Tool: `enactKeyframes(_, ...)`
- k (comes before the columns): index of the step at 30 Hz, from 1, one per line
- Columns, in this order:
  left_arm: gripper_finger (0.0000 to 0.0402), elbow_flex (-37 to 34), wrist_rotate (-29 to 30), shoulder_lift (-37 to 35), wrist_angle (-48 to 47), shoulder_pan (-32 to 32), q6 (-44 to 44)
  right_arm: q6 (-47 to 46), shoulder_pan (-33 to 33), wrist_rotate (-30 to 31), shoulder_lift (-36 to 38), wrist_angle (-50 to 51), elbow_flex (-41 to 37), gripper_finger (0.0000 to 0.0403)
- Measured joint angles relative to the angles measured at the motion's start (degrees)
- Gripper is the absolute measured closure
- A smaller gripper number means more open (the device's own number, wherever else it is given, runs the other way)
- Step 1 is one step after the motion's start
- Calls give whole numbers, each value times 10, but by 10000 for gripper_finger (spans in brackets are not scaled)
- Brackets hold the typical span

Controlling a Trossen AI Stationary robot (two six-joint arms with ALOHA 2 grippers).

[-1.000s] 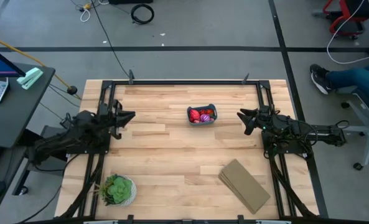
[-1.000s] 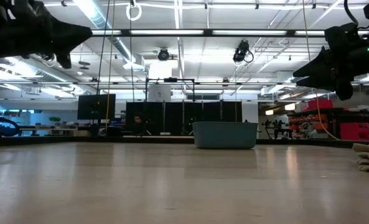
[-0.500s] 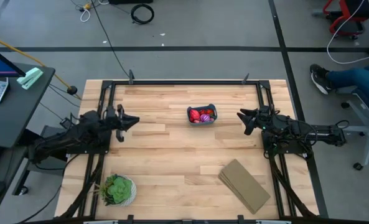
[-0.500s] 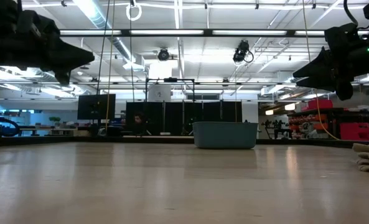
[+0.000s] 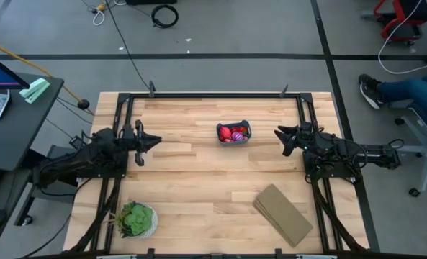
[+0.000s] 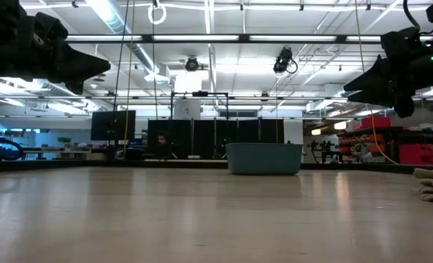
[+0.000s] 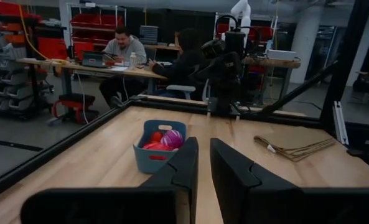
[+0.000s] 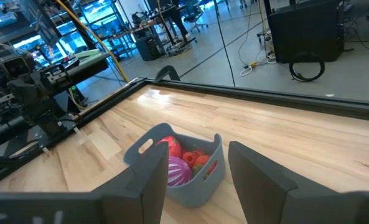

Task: Pick and placing Produce into tupperware
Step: Return to Home Position

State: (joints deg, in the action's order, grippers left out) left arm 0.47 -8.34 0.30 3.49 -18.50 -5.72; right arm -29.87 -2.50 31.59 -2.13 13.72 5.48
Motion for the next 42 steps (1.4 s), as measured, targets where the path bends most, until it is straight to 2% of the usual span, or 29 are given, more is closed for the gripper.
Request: enactKeyframes(42, 357, 0, 1, 0, 1, 11, -1, 0, 0, 0, 0, 0, 0, 226)
